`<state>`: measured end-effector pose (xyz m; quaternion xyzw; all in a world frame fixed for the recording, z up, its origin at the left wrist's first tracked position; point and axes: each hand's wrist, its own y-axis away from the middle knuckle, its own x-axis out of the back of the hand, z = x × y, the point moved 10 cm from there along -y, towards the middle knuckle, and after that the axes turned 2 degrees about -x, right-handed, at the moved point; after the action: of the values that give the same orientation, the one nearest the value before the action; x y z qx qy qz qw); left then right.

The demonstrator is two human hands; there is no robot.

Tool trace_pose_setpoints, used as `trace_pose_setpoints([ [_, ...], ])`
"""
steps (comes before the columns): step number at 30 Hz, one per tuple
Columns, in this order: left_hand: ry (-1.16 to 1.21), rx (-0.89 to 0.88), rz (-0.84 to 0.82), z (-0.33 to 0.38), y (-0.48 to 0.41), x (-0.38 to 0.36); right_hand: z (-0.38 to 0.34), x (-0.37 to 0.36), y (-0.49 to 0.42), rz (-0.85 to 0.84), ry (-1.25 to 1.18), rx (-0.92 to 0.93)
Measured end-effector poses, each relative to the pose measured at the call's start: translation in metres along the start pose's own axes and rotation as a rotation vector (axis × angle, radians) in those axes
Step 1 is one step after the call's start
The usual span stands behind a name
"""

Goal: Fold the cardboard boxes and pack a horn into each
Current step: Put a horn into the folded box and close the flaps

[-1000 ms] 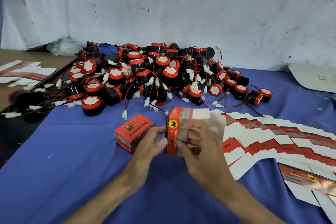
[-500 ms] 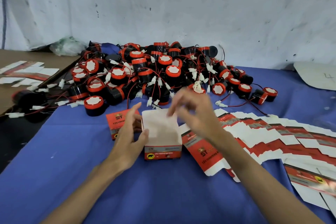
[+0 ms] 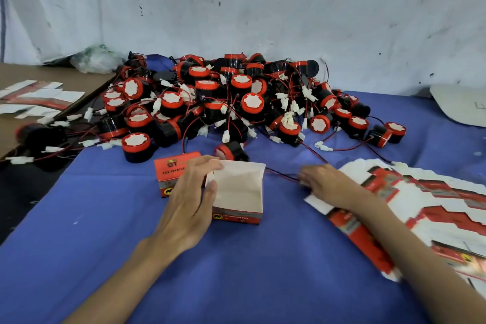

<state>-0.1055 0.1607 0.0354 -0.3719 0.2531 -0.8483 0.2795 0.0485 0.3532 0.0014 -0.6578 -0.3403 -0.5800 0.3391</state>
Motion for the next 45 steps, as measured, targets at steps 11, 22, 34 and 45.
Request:
trace_pose_setpoints([
  [11, 0.009, 0.004, -0.023, 0.013, 0.000, 0.000, -0.063, 0.023, -0.005, 0.063, -0.088, 0.045],
  [22, 0.142, 0.160, -0.045, 0.005, 0.001, -0.013, -0.070, 0.104, 0.026, 0.505, -1.034, 0.094],
  [34, 0.455, 0.248, -0.126, 0.008, 0.006, -0.020, -0.141, 0.068, 0.026, 0.275, -0.296, 0.267],
  [45, 0.483, 0.277, -0.170, 0.005, 0.010, -0.022, -0.131, 0.055, 0.039, 0.276, 0.045, 0.315],
])
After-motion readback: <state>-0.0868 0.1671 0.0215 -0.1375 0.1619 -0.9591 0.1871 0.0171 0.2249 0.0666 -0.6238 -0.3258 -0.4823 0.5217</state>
